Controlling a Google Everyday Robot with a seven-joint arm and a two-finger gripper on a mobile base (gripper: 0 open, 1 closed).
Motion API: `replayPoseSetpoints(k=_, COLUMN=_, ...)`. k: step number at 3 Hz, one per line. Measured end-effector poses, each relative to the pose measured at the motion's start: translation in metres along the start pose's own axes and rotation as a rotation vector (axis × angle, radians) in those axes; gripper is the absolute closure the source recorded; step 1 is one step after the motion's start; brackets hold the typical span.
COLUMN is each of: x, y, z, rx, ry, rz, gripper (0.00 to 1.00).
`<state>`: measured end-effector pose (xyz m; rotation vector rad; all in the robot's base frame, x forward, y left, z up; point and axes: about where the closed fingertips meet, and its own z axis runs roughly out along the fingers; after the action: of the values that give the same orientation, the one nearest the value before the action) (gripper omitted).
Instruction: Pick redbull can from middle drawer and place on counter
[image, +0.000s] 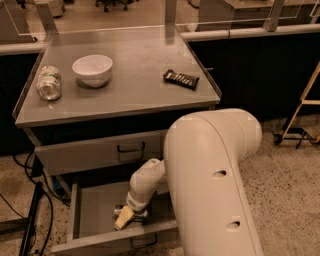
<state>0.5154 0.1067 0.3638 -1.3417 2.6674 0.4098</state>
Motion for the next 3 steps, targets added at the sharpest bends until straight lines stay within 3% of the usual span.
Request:
replayPoseSetpoints(k=2, x=-0.0008, y=0.0123, z=0.0186, rx=-0.022, ry=0.021, rz=-0.020, gripper=0.00)
replayPoseSetpoints(k=3, x=-0.0008, y=0.0123, z=0.0186, rx=-0.022, ry=0.021, rz=-0.020, gripper=0.19)
